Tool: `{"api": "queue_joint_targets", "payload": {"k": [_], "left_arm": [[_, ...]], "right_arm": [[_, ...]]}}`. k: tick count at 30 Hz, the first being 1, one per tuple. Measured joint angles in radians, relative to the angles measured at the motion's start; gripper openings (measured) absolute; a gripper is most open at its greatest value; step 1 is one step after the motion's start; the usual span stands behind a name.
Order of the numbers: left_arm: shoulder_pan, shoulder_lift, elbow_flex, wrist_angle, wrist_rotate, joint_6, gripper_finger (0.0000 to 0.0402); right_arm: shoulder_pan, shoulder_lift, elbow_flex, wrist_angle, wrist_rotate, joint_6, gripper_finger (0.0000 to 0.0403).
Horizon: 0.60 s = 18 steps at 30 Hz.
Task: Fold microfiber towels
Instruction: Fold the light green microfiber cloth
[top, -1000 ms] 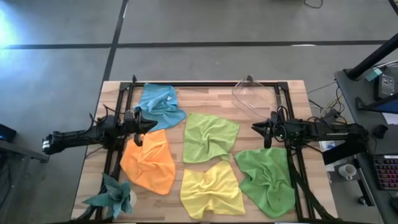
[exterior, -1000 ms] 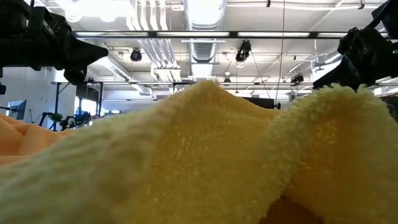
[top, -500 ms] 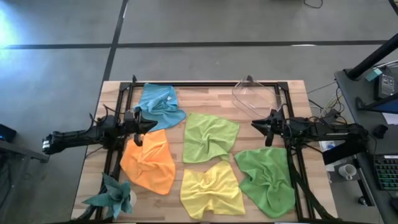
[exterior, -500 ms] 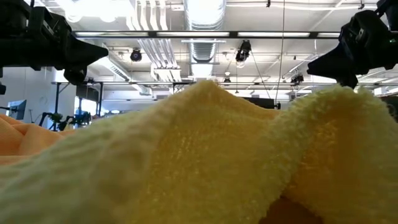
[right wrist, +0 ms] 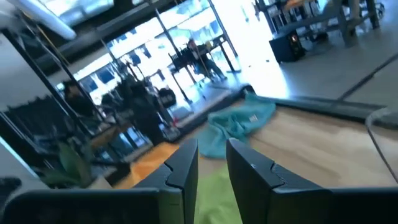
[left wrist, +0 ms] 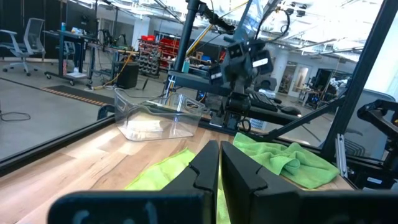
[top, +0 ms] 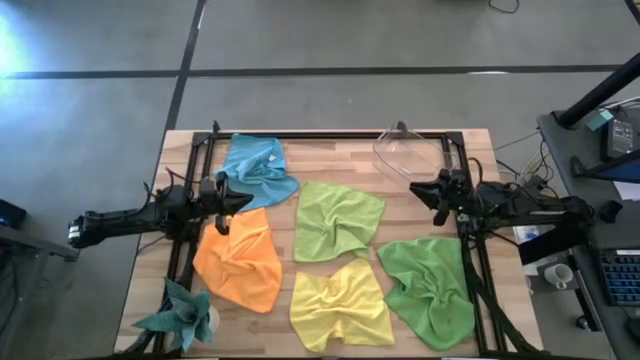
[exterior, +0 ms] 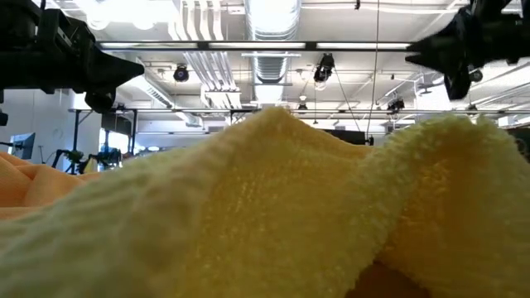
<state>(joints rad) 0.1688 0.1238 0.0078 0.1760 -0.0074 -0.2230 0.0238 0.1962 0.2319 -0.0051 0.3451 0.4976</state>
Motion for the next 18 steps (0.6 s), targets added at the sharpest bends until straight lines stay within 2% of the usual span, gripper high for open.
{"api": "queue_joint_targets", "payload": {"k": [6,15,18], "left_arm": [[0.000,0.000,0.000,0.001,0.000,-0.001,0.0002],[0.000,0.000,0.000,0.005,0.000,-0.006,0.0002],[0.000,0.000,0.000,0.005,0.000,-0.006,0.0002]], "right_arm": [[0.000,0.141,0.152,-0.055,0.004,-0.018,0.0082],[0.000,0.354,0.427,-0.452,-0.007,-0.045,0.0082],[0.000,0.400,0.498,-0.542,-0.047,-0.056,0.0082]]}}
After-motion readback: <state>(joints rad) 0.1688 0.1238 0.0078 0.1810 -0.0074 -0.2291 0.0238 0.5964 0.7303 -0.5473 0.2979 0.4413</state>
